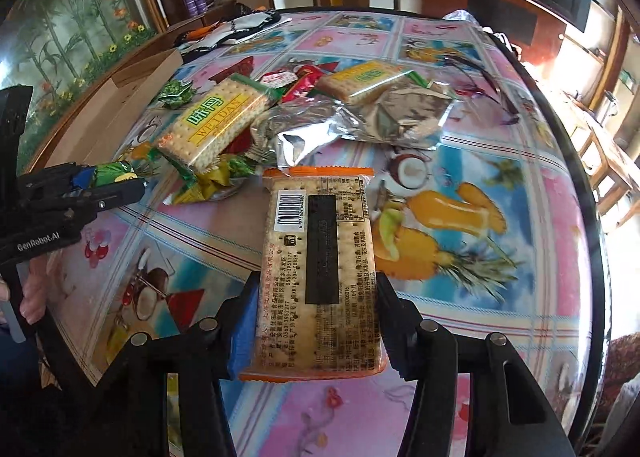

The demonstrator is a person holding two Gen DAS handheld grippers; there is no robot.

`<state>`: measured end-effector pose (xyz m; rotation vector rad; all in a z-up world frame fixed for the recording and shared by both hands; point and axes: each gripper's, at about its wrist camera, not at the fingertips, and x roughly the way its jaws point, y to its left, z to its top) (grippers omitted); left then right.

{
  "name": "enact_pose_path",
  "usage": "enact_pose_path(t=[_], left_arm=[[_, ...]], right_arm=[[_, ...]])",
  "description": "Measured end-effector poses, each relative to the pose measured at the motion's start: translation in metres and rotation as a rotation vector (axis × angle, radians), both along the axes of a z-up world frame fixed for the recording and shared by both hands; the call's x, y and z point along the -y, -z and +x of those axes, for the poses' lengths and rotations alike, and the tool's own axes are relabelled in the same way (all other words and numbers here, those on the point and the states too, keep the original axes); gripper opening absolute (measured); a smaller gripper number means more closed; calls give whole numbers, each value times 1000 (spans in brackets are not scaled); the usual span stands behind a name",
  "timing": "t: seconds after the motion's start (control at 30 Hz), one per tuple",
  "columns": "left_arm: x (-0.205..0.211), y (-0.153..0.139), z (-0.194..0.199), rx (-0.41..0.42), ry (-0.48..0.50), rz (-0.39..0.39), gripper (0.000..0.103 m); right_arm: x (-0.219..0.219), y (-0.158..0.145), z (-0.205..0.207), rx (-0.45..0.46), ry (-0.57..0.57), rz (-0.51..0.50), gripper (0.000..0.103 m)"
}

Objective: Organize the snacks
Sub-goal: 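Lift both held snacks and carry them toward the cardboard box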

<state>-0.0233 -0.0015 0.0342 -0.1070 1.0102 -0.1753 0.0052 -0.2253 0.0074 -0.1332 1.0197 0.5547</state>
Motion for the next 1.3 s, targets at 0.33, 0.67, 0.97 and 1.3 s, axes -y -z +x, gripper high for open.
enact_pose_path(t=[0.33,0.67,0.97,1.3], left_arm=[[-2,-37,34,97,-28,4,46],[3,-37,44,166,-18,3,46],[-2,-33,58,181,-21,-45,46],[-15,-25,62,202,-50,-76,46]], right_arm=[[0,-50,15,68,32,93,17],[-3,-29,13,-24,46,91,78],[-54,5,6,-8,-6,-153,57],[-4,-38,36,70,191,38,57]])
